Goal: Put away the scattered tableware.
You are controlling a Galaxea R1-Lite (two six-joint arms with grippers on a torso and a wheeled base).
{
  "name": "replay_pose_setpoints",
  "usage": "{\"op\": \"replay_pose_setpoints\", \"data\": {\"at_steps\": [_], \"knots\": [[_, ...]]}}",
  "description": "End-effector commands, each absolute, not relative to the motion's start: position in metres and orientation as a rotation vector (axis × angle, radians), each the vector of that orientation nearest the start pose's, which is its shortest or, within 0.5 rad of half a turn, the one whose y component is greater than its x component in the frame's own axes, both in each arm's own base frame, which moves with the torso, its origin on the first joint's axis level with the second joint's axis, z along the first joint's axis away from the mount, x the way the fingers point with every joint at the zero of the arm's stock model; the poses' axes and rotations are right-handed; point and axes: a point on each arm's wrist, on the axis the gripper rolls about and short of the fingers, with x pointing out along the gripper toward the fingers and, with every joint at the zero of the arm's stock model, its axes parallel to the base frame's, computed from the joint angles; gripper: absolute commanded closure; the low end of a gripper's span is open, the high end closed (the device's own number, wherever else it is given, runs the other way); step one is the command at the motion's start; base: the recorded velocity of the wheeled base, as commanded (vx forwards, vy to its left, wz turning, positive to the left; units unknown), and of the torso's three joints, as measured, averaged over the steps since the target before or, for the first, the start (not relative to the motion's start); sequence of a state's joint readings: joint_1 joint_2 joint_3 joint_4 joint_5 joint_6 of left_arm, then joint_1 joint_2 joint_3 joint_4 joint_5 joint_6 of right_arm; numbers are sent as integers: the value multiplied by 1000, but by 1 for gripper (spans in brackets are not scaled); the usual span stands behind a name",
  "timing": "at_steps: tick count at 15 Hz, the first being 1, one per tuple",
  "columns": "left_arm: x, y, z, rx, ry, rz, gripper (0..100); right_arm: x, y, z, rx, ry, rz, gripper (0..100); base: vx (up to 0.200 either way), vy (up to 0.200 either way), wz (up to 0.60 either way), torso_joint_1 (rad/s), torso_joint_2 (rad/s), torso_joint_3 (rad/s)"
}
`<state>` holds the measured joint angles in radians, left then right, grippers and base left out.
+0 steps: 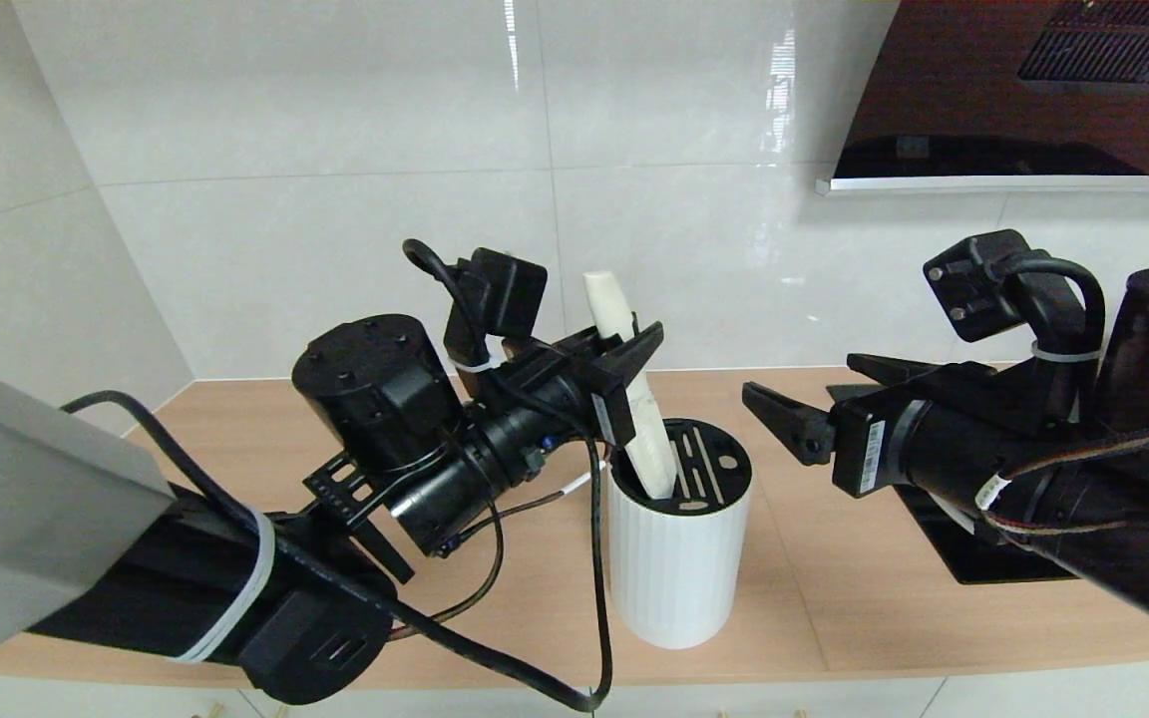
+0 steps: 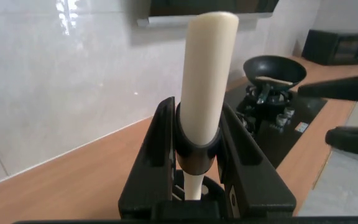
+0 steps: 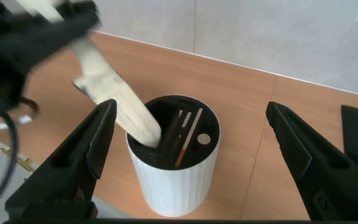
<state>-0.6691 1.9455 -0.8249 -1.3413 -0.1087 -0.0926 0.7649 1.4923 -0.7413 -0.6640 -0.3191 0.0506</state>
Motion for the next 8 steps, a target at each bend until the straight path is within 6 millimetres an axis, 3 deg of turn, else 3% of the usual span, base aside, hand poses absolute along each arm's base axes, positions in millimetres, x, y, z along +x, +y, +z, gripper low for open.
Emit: {"op": "replay_pose_setpoints", "data": {"at_steps": [1,8], "knots": [[285,-231,155,-137,-130,-786,100,191,174,224,1,92,444,0,0,0,0,0,0,0],[297,-249,119,-125,-79,-776,100,193,176,221,-3,102,443,0,0,0,0,0,0,0]]}}
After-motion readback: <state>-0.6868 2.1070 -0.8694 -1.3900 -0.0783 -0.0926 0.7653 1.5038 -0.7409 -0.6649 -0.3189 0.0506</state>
